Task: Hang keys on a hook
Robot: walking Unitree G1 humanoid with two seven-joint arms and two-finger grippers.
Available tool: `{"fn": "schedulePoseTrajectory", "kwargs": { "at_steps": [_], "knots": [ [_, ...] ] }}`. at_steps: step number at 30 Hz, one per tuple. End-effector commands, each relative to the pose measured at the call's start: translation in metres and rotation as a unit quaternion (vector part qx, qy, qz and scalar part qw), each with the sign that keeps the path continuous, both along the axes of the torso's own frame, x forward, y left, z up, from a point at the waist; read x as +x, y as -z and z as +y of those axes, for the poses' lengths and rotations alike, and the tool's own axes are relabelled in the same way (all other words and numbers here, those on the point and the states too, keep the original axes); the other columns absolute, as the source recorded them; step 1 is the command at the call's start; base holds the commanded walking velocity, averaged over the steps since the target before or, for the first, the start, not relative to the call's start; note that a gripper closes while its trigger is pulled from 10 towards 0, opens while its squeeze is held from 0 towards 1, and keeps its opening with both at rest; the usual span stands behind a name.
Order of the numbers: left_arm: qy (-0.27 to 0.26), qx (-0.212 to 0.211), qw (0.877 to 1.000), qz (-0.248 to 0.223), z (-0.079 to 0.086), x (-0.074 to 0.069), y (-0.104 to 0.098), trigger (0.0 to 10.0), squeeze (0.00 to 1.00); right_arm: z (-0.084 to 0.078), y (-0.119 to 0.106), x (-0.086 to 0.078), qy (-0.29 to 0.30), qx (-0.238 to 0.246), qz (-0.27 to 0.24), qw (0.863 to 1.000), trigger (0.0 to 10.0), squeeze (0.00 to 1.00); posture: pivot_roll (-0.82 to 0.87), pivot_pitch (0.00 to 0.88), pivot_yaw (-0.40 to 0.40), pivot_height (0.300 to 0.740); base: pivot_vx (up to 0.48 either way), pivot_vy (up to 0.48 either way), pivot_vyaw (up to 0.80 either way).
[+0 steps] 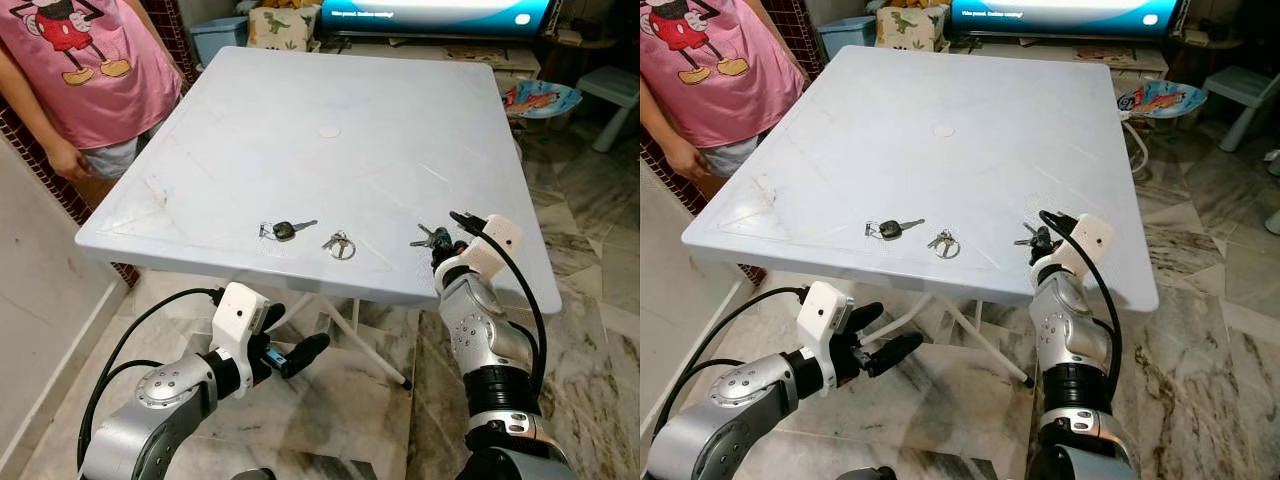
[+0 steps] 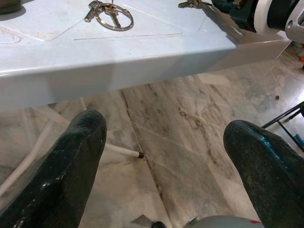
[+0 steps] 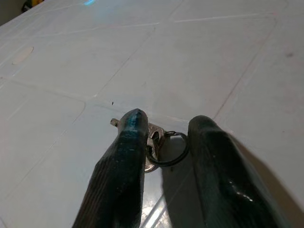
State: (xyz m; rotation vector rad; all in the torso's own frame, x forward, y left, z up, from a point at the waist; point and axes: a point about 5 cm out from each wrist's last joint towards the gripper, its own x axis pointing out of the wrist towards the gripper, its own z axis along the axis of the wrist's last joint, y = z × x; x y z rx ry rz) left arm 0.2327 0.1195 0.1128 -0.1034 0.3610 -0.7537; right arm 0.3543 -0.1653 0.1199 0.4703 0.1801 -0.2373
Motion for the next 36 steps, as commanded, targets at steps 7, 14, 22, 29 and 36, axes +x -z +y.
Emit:
{"fn": "schedulePoseTrajectory", "kwargs": {
  "at_steps": [7, 14, 22, 29, 36],
  "knots": [
    [0.004, 0.006, 1.000, -0.003, 0.000, -0.001, -0.001, 10.0, 0.00, 0.001, 0.000, 0.002, 0.002, 0.001, 0.001, 1.000, 0.0, 0.00, 0.11, 0.115, 0.040, 0.740, 0.000, 0.000, 0.00],
    [0.005, 0.006, 1.000, -0.003, 0.000, -0.001, -0.001, 10.0, 0.00, 0.000, 0.001, 0.002, 0.005, 0.005, 0.003, 1.000, 0.0, 0.00, 0.11, 0.115, 0.041, 0.740, 0.000, 0.000, 0.00],
    [0.005, 0.006, 1.000, -0.003, 0.000, -0.001, 0.000, 10.0, 0.00, 0.000, 0.002, 0.002, 0.006, 0.007, 0.006, 1.000, 0.0, 0.00, 0.11, 0.115, 0.041, 0.740, 0.000, 0.000, 0.00],
    [0.003, 0.007, 1.000, -0.004, 0.000, 0.000, 0.000, 10.0, 0.00, -0.002, 0.004, 0.003, 0.010, 0.001, 0.011, 1.000, 0.0, 0.00, 0.11, 0.115, 0.041, 0.740, 0.000, 0.000, 0.00],
    [0.001, 0.007, 1.000, -0.005, 0.000, 0.001, 0.000, 10.0, 0.00, -0.001, -0.014, 0.007, -0.020, -0.094, -0.032, 0.995, 0.0, 0.00, 0.11, 0.107, 0.040, 0.740, 0.000, 0.000, 0.00]
  ]
}}
